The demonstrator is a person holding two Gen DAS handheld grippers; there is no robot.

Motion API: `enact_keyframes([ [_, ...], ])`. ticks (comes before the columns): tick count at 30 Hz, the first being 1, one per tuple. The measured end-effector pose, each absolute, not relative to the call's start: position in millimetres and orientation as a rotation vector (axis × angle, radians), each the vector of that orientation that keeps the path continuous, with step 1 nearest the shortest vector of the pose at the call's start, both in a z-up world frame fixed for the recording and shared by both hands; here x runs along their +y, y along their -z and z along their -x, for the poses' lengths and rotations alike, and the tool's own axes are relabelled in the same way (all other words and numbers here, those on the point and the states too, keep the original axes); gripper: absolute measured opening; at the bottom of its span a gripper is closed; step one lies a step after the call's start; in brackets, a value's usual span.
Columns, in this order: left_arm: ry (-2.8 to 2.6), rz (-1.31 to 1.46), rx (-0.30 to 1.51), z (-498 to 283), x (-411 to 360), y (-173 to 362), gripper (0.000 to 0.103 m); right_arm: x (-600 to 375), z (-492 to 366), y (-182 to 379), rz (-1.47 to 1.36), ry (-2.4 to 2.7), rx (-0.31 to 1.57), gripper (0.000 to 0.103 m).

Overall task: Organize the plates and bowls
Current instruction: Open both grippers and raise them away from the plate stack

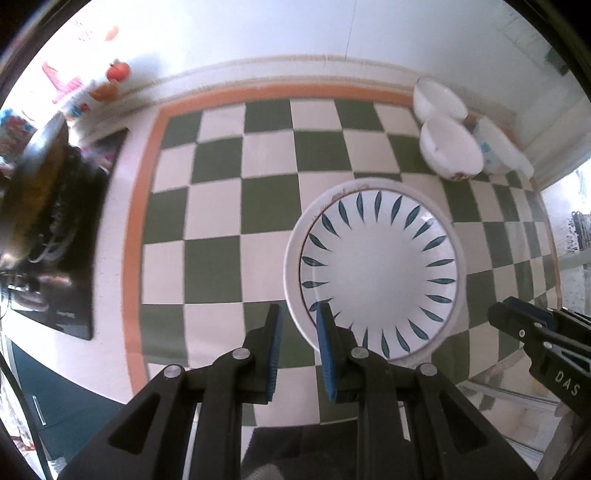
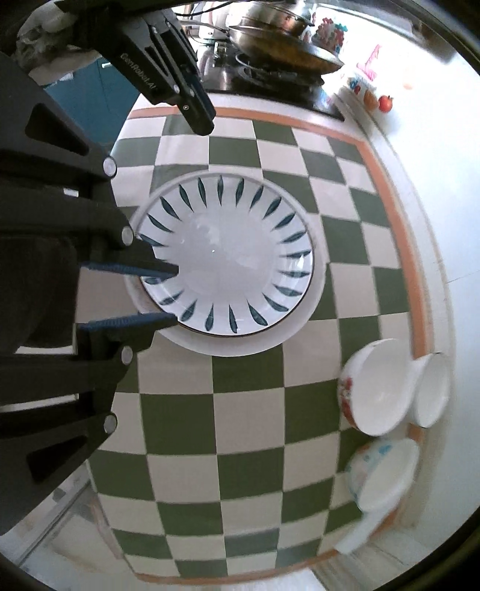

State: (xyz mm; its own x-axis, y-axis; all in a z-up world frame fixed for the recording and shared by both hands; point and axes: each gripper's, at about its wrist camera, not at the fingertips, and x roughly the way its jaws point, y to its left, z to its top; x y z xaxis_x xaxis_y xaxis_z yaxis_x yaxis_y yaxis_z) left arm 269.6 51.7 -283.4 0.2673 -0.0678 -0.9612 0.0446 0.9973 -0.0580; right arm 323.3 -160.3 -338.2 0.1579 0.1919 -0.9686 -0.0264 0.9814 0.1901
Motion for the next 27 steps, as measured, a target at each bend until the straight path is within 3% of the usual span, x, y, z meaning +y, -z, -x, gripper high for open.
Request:
enact_keyframes([
  [4,0.086,0.037,1.222,-246,56,254,0.033,-155,-293,304,-0.127,-0.151,1.323,0.039],
  [6,0.091,0.036,1.196,-237,56,245,0.061,-153,-277,287,-0.126,-0.148,1.284,0.046],
  [8,0.086,0.030,1.159,-223,56,233,0.081,-152,-260,270,-0.133,-0.150,1.244,0.062],
  [12,0.082,0.017,1.083,-195,53,211,0.094,-149,-233,246,-0.128,-0.144,1.184,0.077],
  [14,0.082,0.020,1.057,-184,52,203,0.096,-148,-219,235,-0.113,-0.128,1.160,0.085],
  [17,0.079,0.016,1.021,-169,51,194,0.101,-149,-202,225,-0.094,-0.106,1.132,0.088],
  [27,0.077,0.042,0.977,-137,48,175,0.102,-159,-166,195,-0.103,-0.094,1.052,0.092],
])
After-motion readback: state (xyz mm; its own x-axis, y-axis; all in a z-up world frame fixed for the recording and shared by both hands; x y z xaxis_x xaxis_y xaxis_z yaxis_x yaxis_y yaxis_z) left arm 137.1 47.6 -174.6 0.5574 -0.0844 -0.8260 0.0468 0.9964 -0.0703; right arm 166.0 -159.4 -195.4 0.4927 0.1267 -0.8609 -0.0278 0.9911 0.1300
